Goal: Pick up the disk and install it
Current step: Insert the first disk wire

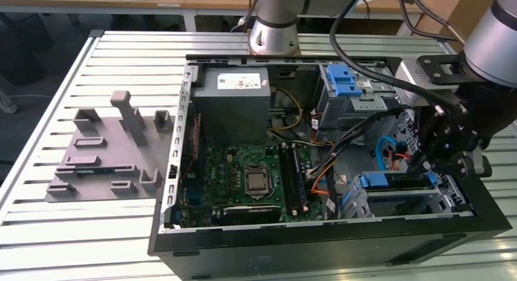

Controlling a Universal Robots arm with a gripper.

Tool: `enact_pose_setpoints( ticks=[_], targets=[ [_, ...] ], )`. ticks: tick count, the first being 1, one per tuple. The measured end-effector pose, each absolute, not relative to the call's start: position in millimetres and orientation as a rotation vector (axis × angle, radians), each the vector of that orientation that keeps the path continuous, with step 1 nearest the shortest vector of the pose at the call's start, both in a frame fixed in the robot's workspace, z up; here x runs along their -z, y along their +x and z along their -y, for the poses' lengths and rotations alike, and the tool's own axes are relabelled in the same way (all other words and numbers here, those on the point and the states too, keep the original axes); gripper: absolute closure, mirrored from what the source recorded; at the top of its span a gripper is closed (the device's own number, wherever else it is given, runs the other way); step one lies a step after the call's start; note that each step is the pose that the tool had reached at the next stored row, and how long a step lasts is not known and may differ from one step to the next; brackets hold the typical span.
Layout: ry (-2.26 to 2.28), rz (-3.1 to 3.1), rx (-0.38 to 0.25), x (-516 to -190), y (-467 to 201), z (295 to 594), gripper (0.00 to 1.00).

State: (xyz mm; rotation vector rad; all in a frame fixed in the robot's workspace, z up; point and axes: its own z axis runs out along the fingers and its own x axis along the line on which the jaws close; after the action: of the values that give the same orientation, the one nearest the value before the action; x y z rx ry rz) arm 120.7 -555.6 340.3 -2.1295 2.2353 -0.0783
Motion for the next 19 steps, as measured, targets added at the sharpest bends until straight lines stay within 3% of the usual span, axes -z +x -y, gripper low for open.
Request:
enact_pose_setpoints(
  ticks=[19],
  targets=[
    [-2.146, -2.193, 0.086, -335.4, 117.3, 560.4, 0.84]
  ],
)
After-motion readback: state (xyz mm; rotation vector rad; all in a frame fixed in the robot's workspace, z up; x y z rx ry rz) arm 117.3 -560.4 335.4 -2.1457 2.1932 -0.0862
